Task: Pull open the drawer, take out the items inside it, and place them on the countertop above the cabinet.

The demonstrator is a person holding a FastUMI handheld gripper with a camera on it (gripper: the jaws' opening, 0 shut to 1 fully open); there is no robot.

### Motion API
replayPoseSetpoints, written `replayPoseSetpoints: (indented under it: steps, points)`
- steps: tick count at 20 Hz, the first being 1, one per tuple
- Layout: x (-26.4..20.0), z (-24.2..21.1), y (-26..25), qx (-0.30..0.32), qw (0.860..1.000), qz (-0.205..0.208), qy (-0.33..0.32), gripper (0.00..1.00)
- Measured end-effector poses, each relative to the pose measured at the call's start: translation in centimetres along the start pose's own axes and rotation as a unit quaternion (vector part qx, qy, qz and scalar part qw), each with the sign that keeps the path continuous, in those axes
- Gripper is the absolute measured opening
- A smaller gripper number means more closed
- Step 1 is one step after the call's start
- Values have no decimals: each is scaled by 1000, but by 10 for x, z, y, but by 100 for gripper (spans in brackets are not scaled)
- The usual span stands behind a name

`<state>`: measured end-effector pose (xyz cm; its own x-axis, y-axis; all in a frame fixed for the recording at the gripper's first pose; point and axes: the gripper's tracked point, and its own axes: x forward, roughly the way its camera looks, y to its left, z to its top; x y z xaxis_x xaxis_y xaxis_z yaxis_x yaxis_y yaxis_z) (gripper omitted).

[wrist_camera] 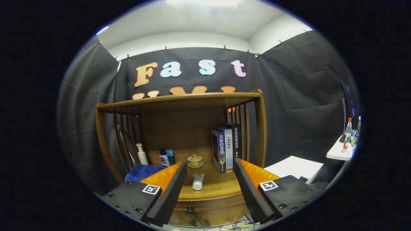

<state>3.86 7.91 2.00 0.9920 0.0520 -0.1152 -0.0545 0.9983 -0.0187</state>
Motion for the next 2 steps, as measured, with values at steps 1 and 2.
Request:
replayPoseSetpoints:
  steps: [1,2]
  points:
    - [0,0,0,-1,1000,-1,1,97]
    - [0,-1,0,-1,1000,-1,2,97]
